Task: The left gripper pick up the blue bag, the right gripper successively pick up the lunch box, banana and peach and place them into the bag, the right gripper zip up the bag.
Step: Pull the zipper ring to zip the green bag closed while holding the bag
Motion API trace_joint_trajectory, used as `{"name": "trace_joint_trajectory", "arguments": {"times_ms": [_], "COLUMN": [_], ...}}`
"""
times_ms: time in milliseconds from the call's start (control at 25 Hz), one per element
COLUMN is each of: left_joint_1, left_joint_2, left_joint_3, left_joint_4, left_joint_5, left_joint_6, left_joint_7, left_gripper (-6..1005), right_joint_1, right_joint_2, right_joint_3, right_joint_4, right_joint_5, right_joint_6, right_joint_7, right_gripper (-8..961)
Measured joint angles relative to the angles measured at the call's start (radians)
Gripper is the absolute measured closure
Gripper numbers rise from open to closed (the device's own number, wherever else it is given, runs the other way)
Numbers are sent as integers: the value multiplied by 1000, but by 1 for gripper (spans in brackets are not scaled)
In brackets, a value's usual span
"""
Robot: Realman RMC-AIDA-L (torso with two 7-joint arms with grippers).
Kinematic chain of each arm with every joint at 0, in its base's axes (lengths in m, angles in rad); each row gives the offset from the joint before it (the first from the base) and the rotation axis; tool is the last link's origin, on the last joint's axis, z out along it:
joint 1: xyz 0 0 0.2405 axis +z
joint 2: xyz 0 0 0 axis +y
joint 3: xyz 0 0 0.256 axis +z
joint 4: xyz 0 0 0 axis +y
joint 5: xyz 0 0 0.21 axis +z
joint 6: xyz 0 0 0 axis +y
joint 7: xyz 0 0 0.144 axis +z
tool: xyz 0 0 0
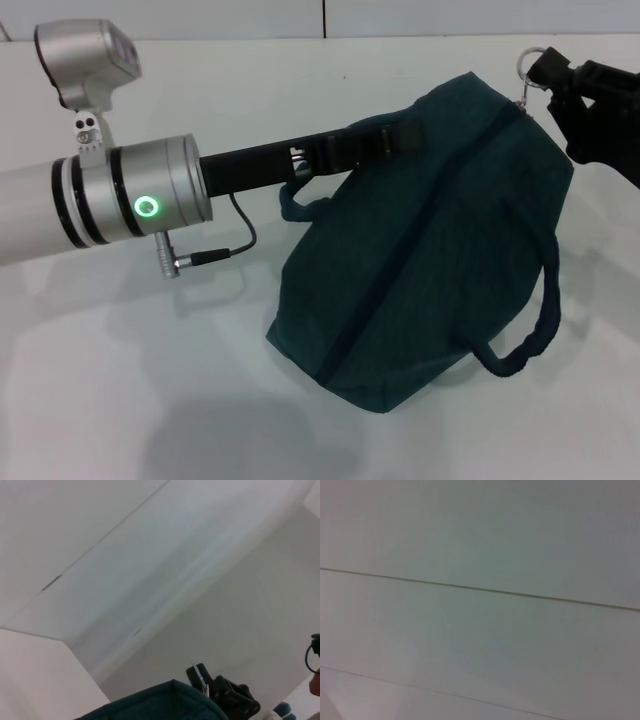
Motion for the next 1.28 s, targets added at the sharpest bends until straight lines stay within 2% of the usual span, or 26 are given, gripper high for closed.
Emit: {"name": "trace_joint_trajectory", "arguments": {"times_ms": [840, 1280], "left_joint_1": [7, 7], "left_joint_2": [0, 1], "left_joint_3": [2, 39], "left_joint_4": [0, 0], "left_joint_5": [-11, -16], "left_joint_6": [43, 48], "left_joint_7": [0, 2], "left_gripper": [897, 877], "right_joint_1": [-31, -33], "right_joint_2": [-6, -6], "right_joint_3": [1, 3], "right_joint_4": [24, 23], "right_joint_5": [3, 6], "right_joint_6": [30, 27], "right_joint_7": [2, 19], "right_gripper": [906, 903]}}
